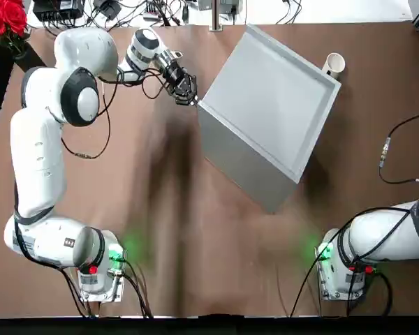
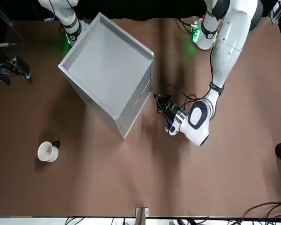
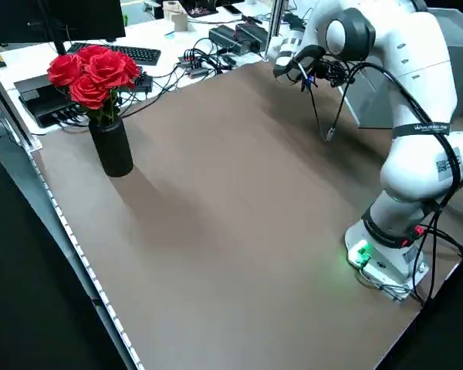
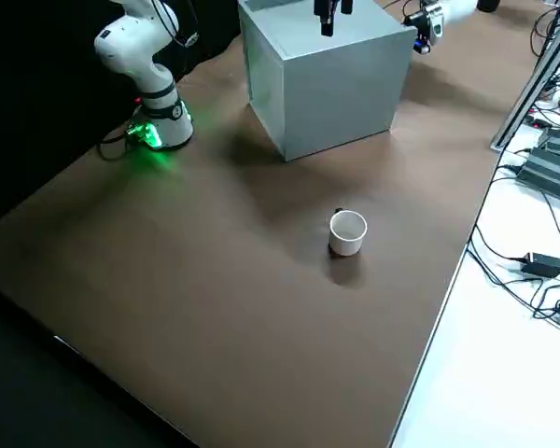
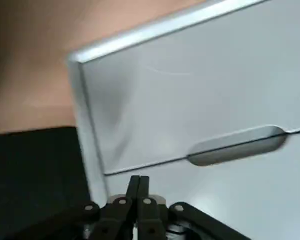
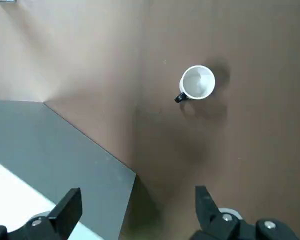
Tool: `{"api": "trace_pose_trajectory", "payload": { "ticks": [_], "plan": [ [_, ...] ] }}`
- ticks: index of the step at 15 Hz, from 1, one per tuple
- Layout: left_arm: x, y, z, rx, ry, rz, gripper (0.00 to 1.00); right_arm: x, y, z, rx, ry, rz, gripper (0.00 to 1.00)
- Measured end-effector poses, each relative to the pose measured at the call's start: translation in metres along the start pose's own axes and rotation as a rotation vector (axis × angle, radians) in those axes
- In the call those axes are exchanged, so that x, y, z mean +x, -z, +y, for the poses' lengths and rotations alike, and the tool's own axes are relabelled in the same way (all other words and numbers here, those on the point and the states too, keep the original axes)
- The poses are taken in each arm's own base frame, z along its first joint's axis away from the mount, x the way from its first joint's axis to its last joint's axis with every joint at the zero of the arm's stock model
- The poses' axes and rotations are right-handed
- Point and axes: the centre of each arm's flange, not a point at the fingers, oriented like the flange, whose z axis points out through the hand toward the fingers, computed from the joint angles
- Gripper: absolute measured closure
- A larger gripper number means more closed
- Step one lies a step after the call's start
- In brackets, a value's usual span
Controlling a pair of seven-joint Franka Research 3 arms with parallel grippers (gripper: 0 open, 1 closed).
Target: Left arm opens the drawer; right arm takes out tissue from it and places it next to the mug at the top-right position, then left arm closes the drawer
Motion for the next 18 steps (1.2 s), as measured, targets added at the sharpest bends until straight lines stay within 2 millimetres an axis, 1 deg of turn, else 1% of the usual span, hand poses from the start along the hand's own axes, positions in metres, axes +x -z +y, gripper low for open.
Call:
{"api": "trace_pose_trajectory", "payload": {
  "ticks": [2, 4, 6, 8, 14, 18],
  "plan": [
    [0.009, -0.003, 0.001, -0.064, 0.073, -0.051, 0.99, 0.000, 0.000, 0.000, 0.000, 0.000, 0.002, 0.00],
    [0.024, -0.008, -0.003, -0.102, 0.151, -0.091, 0.99, 0.000, 0.000, 0.000, 0.000, 0.000, 0.002, 0.00],
    [0.036, -0.014, -0.004, -0.134, 0.183, -0.116, 0.99, 0.000, 0.000, 0.000, 0.000, 0.000, 0.002, 0.00],
    [0.042, -0.018, -0.003, -0.159, 0.204, -0.123, 0.99, 0.000, 0.000, 0.000, 0.000, 0.000, 0.002, 0.00],
    [0.037, -0.039, 0.007, -0.152, 0.210, -0.132, 0.99, 0.000, 0.000, 0.000, 0.000, 0.000, 0.002, 0.00],
    [0.037, -0.040, 0.011, -0.172, 0.210, -0.131, 0.99, 0.000, 0.000, 0.000, 0.000, 0.000, 0.002, 0.00]
  ]
}}
